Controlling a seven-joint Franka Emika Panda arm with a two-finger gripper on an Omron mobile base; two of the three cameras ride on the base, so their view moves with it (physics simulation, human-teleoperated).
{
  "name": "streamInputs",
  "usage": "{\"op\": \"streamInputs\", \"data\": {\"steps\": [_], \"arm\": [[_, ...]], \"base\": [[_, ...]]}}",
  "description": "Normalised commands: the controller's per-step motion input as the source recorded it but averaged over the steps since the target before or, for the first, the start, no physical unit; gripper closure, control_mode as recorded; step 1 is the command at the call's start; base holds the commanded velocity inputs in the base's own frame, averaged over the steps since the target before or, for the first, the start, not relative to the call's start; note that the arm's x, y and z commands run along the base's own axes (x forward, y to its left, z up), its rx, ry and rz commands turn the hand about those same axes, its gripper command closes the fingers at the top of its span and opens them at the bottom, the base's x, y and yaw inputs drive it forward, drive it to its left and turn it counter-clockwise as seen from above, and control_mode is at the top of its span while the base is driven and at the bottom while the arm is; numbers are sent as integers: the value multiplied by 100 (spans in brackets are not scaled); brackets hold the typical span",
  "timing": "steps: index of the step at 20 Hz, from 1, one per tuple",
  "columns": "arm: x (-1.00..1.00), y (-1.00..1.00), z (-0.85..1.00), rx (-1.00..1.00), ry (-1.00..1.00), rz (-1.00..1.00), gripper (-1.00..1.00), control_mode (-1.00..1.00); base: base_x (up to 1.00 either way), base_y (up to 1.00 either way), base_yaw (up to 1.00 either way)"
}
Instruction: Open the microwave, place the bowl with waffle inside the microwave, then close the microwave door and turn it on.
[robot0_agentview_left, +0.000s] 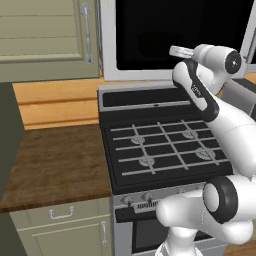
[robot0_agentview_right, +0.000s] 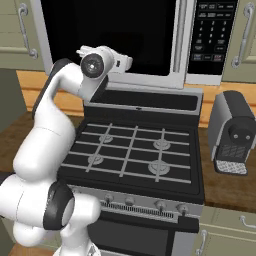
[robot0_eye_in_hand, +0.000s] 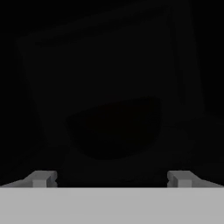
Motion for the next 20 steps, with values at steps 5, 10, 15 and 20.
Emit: {"op": "streamInputs", "data": {"steps": [5,10,15,20], "arm": [[27,-1,0,0,0,0,-100,-100],[20,0,0,0,0,0,-100,-100],[23,-1,0,0,0,0,-100,-100],[-41,-33,5,-2,0,0,-100,-100]], "base": [[0,0,0],[0,0,0],[0,0,0],[0,0,0]]}}
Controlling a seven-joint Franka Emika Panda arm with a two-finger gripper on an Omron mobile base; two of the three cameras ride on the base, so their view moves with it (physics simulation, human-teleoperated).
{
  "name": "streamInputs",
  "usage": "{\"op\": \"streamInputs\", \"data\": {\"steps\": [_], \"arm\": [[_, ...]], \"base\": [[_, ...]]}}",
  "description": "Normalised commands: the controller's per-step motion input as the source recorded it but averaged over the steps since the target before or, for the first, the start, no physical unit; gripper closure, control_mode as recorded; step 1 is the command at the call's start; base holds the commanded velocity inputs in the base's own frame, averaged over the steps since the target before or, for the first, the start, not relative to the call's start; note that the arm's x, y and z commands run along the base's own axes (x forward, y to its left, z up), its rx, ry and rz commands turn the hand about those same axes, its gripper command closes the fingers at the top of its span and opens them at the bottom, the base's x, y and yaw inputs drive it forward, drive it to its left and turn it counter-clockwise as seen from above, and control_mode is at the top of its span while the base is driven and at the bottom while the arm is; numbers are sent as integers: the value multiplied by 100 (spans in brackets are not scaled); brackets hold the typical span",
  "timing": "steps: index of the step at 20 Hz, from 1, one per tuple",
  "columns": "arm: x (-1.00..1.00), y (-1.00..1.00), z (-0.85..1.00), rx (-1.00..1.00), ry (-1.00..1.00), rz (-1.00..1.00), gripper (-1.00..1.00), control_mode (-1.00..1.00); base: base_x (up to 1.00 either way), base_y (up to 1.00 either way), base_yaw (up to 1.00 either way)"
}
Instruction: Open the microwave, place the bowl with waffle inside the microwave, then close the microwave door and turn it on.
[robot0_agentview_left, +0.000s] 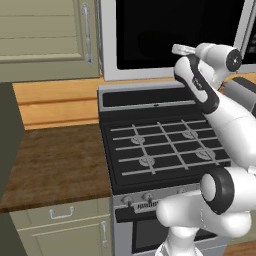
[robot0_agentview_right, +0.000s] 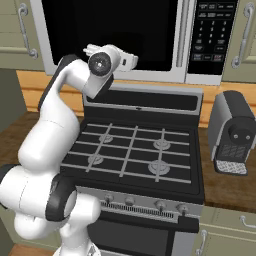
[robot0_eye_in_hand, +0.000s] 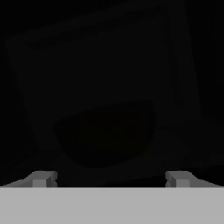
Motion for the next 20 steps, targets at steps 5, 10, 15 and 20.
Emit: {"op": "streamInputs", "data": {"steps": [5,10,15,20], "arm": [[-76,-69,16,-2,0,0,-100,-100],[-54,-90,7,-3,0,-2,-100,-100],[-30,-88,0,-7,0,-7,-100,-100],[-23,-77,0,-14,0,-7,-100,-100]], "base": [[0,0,0],[0,0,0],[0,0,0],[0,0,0]]}}
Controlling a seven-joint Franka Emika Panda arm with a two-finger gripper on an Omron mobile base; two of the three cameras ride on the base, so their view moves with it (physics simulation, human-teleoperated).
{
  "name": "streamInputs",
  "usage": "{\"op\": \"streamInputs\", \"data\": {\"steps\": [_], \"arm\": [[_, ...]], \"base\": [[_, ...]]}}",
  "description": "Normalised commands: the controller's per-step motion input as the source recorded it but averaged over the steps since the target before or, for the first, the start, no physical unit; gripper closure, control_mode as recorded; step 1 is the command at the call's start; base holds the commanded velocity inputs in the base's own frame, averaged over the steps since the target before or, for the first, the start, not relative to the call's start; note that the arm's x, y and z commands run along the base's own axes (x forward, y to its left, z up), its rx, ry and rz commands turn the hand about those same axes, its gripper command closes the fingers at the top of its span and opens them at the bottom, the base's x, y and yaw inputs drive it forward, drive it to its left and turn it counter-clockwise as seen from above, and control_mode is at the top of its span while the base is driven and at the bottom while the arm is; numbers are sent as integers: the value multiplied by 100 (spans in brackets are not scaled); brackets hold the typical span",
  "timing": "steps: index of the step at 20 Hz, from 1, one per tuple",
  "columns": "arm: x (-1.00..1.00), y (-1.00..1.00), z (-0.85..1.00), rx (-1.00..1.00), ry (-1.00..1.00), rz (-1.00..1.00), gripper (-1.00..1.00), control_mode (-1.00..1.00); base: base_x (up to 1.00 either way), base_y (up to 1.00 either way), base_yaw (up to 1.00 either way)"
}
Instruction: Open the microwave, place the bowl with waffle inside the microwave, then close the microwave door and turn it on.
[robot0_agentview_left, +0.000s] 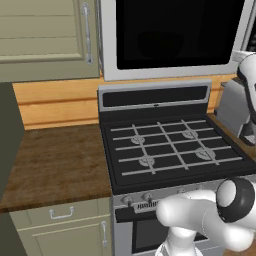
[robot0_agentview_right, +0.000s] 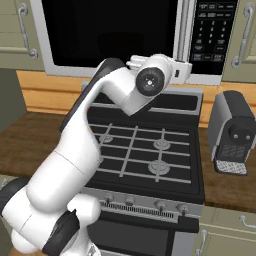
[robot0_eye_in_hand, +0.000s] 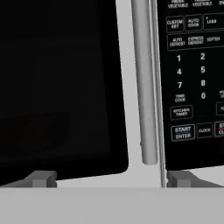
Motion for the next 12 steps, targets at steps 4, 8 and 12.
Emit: {"op": "streamInputs", "data": {"steps": [4,8,12], "arm": [[-9,-85,0,-8,0,-7,-100,-100],[0,-92,0,0,0,-2,-100,-100],[0,-81,0,0,1,-3,-100,-100]], "base": [[0,0,0],[0,0,0],[0,0,0]]}}
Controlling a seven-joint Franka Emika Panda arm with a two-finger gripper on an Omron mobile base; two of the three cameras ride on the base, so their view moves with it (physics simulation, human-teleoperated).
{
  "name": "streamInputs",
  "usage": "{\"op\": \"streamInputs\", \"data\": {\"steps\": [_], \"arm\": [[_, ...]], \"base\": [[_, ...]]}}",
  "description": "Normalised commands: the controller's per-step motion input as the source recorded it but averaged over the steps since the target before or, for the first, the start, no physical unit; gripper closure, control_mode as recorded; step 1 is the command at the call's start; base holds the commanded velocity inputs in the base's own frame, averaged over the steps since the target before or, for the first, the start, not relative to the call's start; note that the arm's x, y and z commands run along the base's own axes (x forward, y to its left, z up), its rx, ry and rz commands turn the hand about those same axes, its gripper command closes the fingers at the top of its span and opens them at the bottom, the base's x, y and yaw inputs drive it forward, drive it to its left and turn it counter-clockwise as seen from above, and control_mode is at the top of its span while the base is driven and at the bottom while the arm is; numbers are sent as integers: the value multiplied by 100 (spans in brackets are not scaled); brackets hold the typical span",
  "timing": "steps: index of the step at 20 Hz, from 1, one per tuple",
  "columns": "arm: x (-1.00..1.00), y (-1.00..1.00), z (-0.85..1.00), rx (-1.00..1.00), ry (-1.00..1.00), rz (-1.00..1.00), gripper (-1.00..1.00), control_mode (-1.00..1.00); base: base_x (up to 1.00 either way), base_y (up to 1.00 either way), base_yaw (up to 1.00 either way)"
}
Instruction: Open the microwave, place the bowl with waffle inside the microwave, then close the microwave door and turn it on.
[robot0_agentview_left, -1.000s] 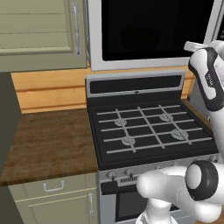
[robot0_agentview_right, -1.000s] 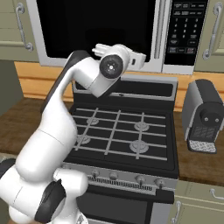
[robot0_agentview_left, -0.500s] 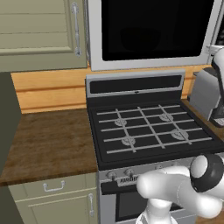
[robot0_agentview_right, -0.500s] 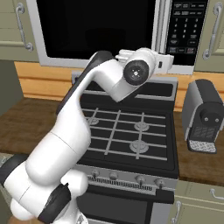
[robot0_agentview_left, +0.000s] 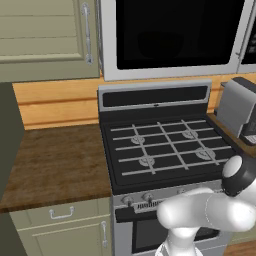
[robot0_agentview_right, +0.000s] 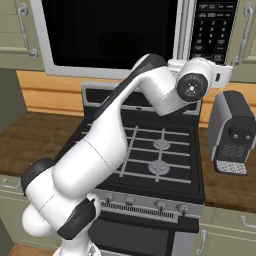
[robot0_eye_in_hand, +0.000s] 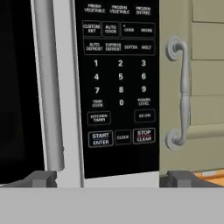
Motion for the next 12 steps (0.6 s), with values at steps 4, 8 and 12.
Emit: {"op": "streamInputs", "data": {"steps": [4,8,12], "arm": [[0,-45,0,0,0,-4,-100,-100],[7,-8,0,0,0,-3,-100,-100],[23,0,0,0,0,-1,-100,-100]], "base": [[0,0,0],[0,0,0],[0,0,0]]}}
